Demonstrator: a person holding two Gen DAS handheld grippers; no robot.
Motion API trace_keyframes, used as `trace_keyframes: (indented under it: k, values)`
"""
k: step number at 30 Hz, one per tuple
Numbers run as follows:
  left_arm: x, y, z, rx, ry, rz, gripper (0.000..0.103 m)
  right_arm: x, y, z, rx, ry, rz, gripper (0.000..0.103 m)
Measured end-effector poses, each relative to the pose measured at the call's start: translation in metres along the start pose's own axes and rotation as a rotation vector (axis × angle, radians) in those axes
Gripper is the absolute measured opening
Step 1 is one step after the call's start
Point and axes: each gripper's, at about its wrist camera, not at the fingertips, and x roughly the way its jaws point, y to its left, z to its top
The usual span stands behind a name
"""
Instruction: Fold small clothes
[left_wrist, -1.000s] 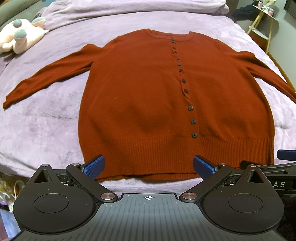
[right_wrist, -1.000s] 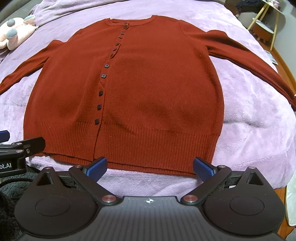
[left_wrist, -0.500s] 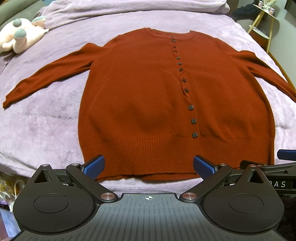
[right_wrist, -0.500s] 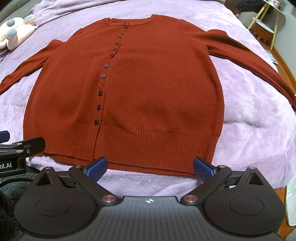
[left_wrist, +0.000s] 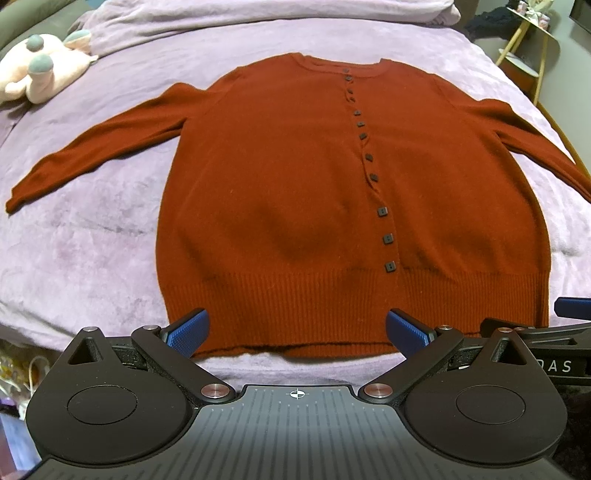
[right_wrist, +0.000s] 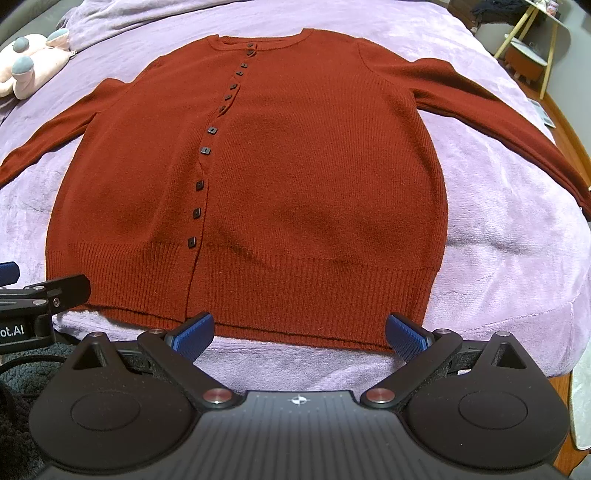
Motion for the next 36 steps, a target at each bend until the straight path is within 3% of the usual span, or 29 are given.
trace_keyframes:
  k: [36]
  values:
    - [0.0039,0.0017,0.0010,-0.017,0.029,-0.006,0.103,0.0021,0.0010,-0.0012,0.009,0.005,-0.002,0.099]
